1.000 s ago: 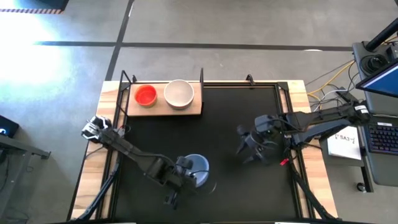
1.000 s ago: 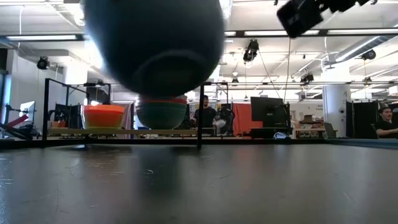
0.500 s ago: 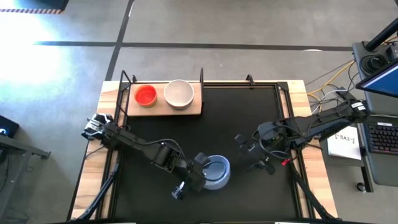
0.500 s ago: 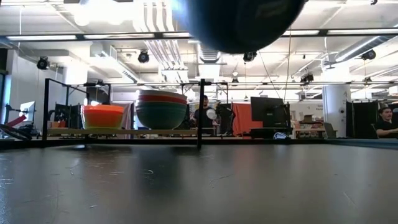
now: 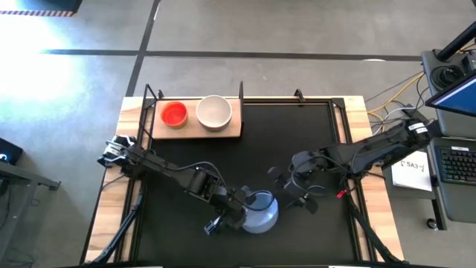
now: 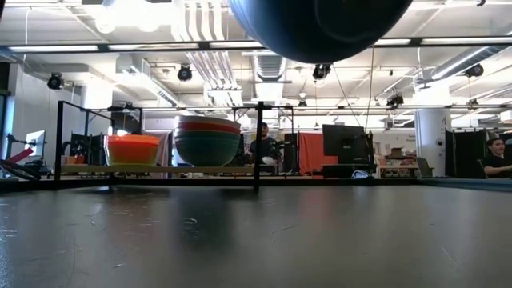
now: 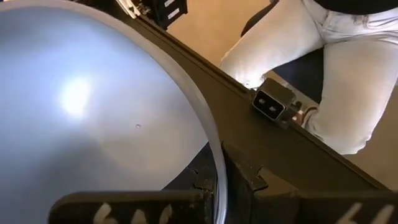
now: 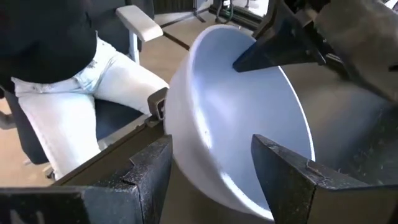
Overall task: Place and stack bowls onto a shelf
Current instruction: Stack the large blue bowl onto the white bowl on the shelf
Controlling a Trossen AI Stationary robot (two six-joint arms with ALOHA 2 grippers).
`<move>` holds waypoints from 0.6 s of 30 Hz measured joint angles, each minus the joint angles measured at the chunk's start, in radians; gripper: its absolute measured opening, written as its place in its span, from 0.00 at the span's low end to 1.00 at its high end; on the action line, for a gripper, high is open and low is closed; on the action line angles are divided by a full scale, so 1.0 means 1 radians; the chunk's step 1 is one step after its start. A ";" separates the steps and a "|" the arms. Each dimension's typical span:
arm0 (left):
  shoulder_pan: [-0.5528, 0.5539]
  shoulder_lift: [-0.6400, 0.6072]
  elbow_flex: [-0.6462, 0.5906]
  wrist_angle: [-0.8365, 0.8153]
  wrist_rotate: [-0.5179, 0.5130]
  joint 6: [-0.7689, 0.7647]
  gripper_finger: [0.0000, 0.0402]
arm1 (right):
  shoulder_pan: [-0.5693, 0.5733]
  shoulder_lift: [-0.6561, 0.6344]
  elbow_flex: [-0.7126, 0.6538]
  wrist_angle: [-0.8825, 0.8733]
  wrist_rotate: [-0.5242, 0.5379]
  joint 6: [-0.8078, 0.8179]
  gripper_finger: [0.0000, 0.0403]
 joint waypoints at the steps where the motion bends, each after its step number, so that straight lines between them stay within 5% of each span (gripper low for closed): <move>1: 0.000 0.000 0.000 0.002 0.000 0.003 0.00 | 0.000 0.010 0.015 -0.017 0.000 -0.007 0.52; 10: 0.022 0.000 -0.001 -0.011 -0.025 0.070 0.00 | 0.017 0.121 0.101 -0.076 -0.151 -0.006 0.52; 18: 0.029 0.000 -0.001 -0.023 -0.017 0.076 0.00 | 0.021 0.190 0.172 -0.180 -0.174 -0.007 0.44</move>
